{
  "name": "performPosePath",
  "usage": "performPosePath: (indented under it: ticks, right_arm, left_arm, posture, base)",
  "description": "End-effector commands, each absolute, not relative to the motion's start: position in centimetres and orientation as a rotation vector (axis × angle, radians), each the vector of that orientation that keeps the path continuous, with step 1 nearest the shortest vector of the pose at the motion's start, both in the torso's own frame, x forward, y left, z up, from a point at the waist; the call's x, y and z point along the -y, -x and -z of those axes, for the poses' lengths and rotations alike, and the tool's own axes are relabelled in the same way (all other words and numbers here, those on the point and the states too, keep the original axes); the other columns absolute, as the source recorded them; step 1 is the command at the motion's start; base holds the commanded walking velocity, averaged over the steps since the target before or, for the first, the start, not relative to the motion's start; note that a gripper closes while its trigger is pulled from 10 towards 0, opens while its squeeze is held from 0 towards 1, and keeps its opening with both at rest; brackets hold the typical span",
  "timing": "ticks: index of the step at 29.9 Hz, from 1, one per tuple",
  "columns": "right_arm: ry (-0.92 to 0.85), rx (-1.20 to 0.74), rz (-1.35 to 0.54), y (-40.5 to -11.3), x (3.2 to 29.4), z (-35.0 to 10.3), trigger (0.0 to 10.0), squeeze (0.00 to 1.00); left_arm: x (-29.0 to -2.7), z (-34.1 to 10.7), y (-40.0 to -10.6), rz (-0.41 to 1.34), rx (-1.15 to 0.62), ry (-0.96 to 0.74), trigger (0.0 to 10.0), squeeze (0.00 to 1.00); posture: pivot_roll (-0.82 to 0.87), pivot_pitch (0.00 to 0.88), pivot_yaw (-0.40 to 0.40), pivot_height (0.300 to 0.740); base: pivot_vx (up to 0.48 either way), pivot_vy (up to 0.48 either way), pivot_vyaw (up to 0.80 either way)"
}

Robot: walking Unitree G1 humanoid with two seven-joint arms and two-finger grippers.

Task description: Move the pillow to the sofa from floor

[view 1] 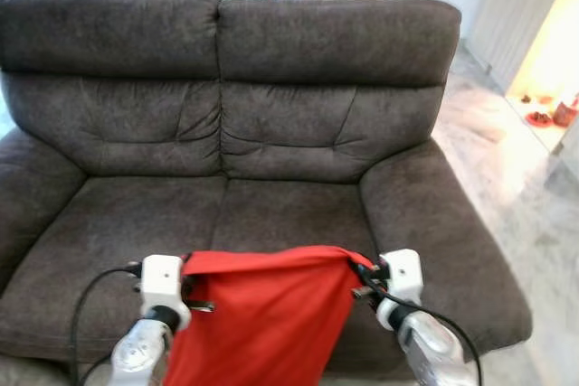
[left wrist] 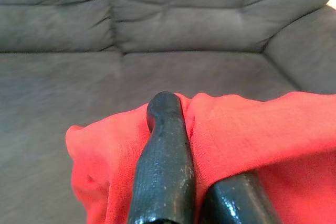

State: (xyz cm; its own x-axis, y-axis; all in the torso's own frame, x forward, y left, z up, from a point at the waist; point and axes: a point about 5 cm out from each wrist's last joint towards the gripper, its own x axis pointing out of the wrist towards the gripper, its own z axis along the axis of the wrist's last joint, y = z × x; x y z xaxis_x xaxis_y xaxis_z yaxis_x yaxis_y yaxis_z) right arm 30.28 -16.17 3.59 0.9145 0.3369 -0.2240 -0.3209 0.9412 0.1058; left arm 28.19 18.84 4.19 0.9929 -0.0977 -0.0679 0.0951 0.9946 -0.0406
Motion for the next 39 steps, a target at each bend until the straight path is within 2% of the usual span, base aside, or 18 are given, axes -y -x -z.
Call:
performPosePath:
  ticks: [1,5,13,18,28,32,39]
  right_arm:
    - [-0.077,-0.105,-0.265,-31.7,17.2,-6.2,10.0,0.0]
    - [-0.079,-0.099,-0.265,-31.7,17.1,-6.2,10.0,0.0]
    - [-0.094,-0.067,-0.267,-31.8,16.8,-6.6,10.0,0.0]
    - [-0.099,0.013,-0.269,-32.2,16.3,-8.1,10.0,0.0]
    - [-0.115,0.27,-0.3,-34.3,14.8,-14.9,10.0,0.0]
    - [-0.118,0.381,-0.285,-35.3,14.6,-18.6,10.0,0.0]
    - [-0.124,0.469,-0.263,-35.5,14.8,-21.0,10.0,0.0]
  left_arm:
    - [-20.8,-5.3,-28.5,0.034,-0.025,0.018,10.0,0.0]
    - [-20.8,-5.7,-28.6,0.031,-0.012,0.026,10.0,0.0]
    - [-21.3,-6.7,-28.8,-0.004,0.022,0.053,10.0,0.0]
    - [-21.0,-8.4,-29.1,0.016,0.089,-0.001,10.0,0.0]
    - [-21.4,-15.0,-30.8,0.018,0.29,-0.113,10.0,0.0]
    - [-21.5,-18.8,-31.9,0.046,0.38,-0.216,10.0,0.0]
    - [-21.8,-21.6,-32.1,0.023,0.451,-0.232,10.0,0.0]
  posture:
    - [0.11,0.029,0.014,0.74]
    - [0.11,0.029,0.016,0.74]
    - [0.11,0.03,0.017,0.74]
    - [0.11,0.029,0.018,0.74]
    - [0.11,0.028,0.02,0.74]
    - [0.11,0.026,0.023,0.74]
    - [0.12,0.024,0.02,0.74]
  base:
    - [0.247,-0.409,0.0]
    - [0.26,-0.383,0.0]
    - [0.0,0.0,0.0]
    - [0.0,0.0,0.0]
    - [0.0,0.0,0.0]
    - [0.0,0.0,0.0]
    - [0.0,0.0,0.0]
